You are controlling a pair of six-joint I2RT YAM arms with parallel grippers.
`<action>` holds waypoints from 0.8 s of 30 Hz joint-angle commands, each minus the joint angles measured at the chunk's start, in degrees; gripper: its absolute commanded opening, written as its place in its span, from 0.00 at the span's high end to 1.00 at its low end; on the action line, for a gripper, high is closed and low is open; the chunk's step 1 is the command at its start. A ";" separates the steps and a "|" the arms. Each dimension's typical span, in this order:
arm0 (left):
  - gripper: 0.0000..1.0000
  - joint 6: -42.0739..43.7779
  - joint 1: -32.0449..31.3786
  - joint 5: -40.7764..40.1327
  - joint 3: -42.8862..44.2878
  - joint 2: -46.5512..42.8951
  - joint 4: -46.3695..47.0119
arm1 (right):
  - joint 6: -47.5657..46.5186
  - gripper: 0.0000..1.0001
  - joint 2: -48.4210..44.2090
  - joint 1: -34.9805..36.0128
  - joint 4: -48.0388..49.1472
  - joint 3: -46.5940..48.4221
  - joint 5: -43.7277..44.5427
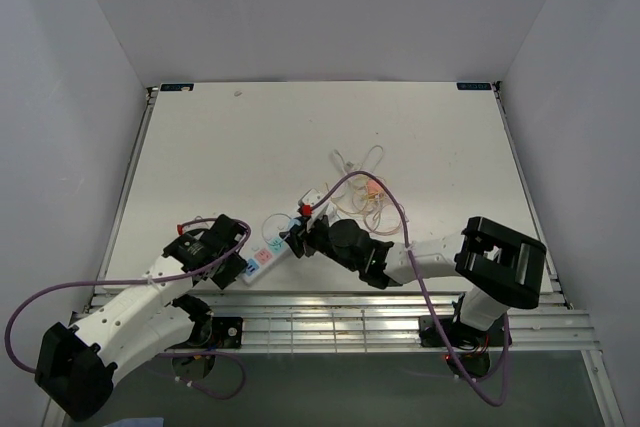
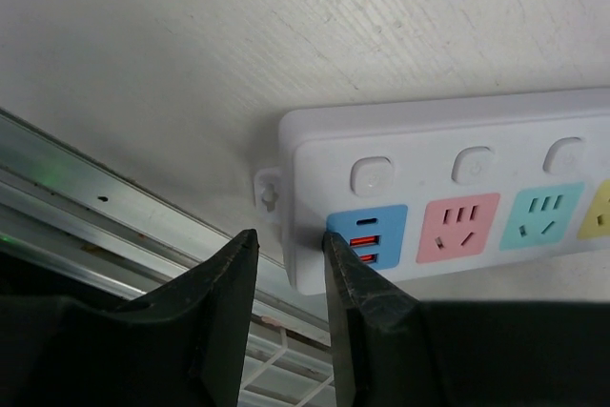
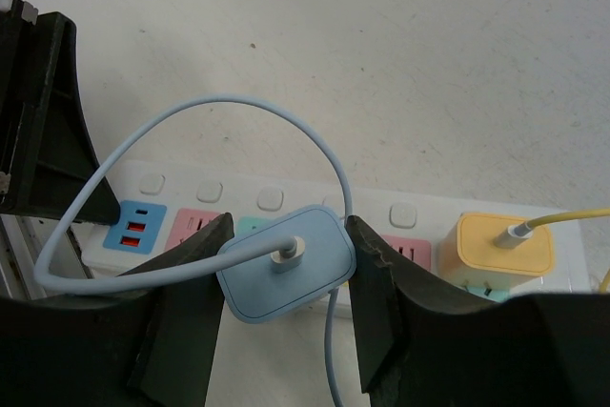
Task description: Insert the plug
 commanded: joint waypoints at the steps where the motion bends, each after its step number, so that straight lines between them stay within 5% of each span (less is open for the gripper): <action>1: 0.58 -13.79 0.14 -5.72 -2.29 1.21 1.66 | -1.59 0.92 1.19 0.03 4.80 3.01 -1.34; 14: 0.69 -13.44 0.23 -3.52 -3.44 0.42 1.49 | -5.99 0.92 8.22 -3.58 3.66 7.50 -1.53; 24: 0.71 -13.62 0.23 -2.90 -3.53 0.24 1.49 | -2.66 0.92 11.92 -3.49 -0.03 11.28 6.99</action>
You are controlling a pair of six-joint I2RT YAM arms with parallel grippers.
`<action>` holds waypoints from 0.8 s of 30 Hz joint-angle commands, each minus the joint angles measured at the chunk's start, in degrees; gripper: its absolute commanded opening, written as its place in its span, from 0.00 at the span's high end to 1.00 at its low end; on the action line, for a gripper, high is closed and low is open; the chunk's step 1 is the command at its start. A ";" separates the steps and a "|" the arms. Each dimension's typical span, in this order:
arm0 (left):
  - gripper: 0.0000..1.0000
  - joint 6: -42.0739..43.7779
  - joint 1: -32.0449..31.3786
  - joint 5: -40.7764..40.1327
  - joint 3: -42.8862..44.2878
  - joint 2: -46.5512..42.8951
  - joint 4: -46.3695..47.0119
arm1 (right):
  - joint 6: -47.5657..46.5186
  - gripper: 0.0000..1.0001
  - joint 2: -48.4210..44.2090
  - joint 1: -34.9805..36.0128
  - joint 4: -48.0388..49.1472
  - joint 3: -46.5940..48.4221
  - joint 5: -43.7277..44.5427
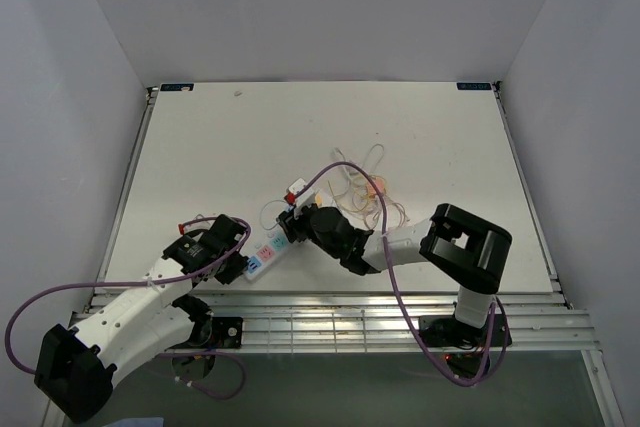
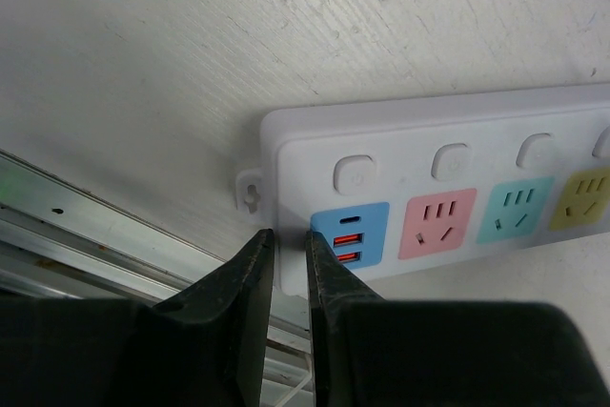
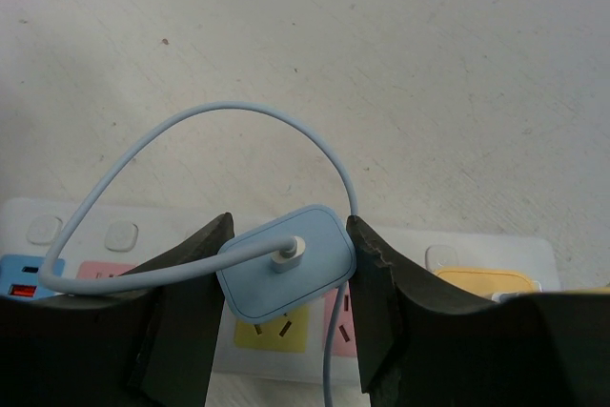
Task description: Insert the plug
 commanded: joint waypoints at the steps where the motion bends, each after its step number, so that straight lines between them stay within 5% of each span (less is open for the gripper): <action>1: 0.71 -12.33 0.18 -3.47 -2.37 0.77 -3.06 | 2.74 0.92 0.84 0.31 0.68 3.06 5.23; 24: 0.72 -12.15 0.18 -2.15 -2.45 -0.29 -3.06 | 11.72 0.92 2.77 5.59 -6.26 6.58 21.32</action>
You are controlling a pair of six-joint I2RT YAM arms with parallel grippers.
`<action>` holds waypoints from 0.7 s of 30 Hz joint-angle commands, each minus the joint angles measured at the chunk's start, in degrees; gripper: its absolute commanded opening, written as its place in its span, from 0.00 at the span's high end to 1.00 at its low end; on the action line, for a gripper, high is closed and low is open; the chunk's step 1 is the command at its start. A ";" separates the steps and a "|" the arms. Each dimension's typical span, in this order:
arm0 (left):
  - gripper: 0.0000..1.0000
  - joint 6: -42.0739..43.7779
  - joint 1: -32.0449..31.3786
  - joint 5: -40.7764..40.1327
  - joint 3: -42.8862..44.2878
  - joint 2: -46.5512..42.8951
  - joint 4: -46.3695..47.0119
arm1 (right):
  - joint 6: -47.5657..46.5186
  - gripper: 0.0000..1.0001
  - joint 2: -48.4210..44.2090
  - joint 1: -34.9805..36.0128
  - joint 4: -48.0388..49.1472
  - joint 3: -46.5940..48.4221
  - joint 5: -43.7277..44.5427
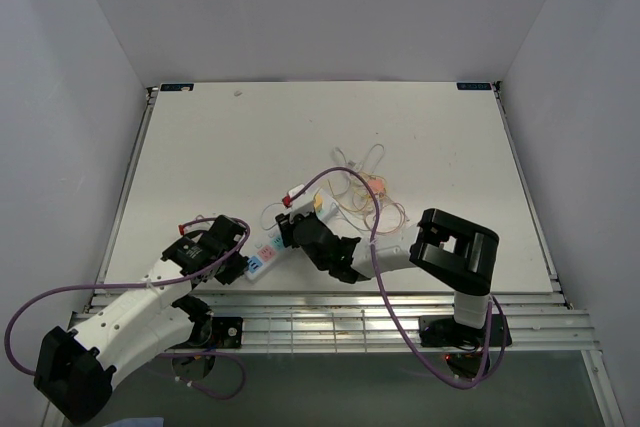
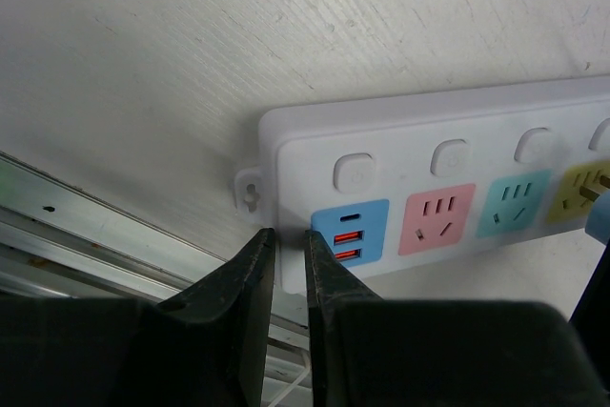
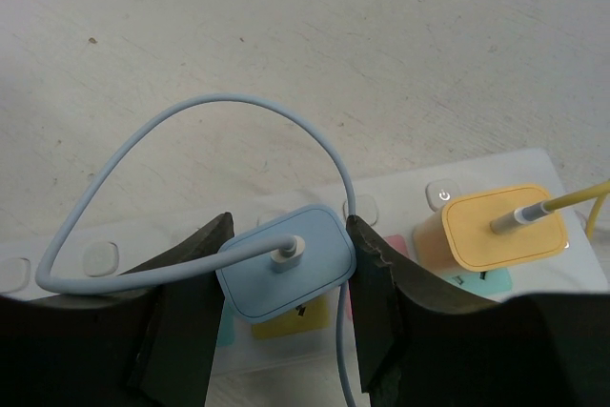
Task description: Insert the plug
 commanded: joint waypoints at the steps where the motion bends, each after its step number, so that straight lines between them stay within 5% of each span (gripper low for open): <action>1: 0.72 -11.95 0.18 -2.76 -2.19 0.28 -3.41 | 1.73 0.92 -0.22 0.23 0.87 2.53 3.72; 21: 0.73 -11.51 0.18 -1.88 -2.10 -0.25 -3.06 | 4.10 0.92 1.45 1.02 -1.51 3.85 4.87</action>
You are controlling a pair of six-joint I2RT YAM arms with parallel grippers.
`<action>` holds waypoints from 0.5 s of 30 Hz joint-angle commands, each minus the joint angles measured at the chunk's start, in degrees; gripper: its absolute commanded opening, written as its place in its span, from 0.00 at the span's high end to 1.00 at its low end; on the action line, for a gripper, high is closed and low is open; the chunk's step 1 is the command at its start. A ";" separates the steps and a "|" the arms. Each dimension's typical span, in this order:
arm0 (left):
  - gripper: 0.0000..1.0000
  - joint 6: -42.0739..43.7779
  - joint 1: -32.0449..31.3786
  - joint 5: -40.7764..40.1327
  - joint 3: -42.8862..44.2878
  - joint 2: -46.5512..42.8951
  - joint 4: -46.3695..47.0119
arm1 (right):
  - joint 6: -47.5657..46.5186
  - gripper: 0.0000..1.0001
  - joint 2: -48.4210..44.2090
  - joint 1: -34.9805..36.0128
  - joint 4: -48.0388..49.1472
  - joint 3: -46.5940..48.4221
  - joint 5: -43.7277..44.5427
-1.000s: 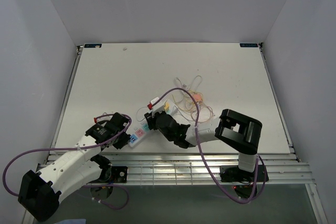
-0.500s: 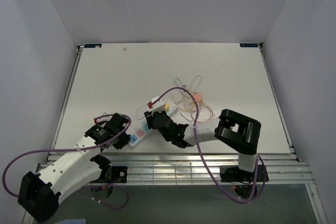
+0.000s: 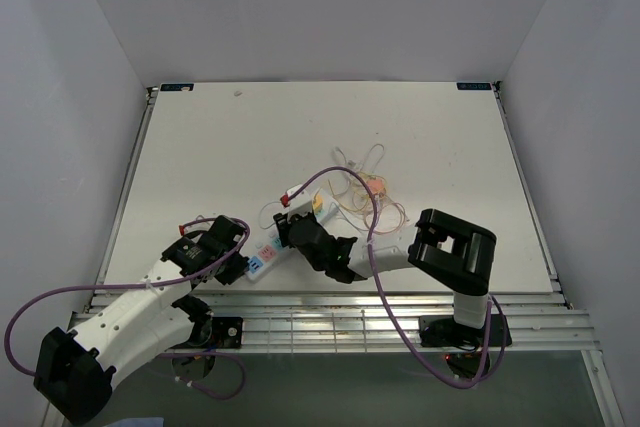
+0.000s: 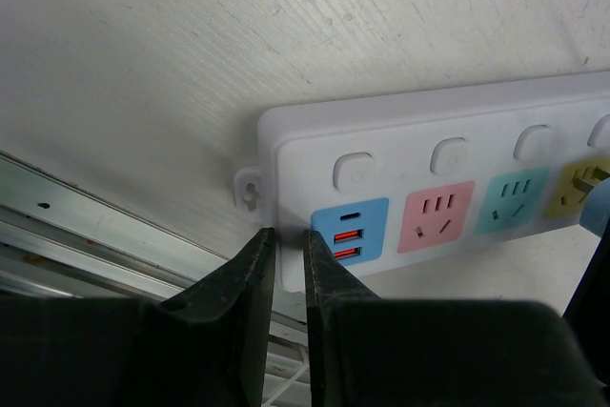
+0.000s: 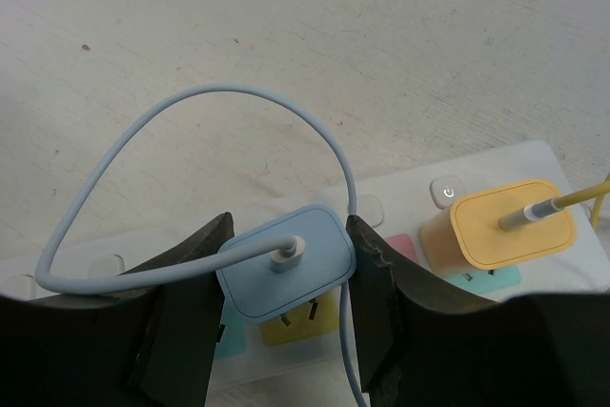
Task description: Insert the plug
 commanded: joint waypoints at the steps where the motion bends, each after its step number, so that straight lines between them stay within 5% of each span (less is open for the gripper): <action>1: 0.73 -11.25 0.18 -2.37 -1.93 0.10 -3.32 | 1.83 0.92 0.92 0.35 1.42 1.78 2.90; 15: 0.73 -11.25 0.18 -2.10 -1.84 -0.07 -3.15 | 1.30 0.92 2.95 0.35 1.24 2.48 2.81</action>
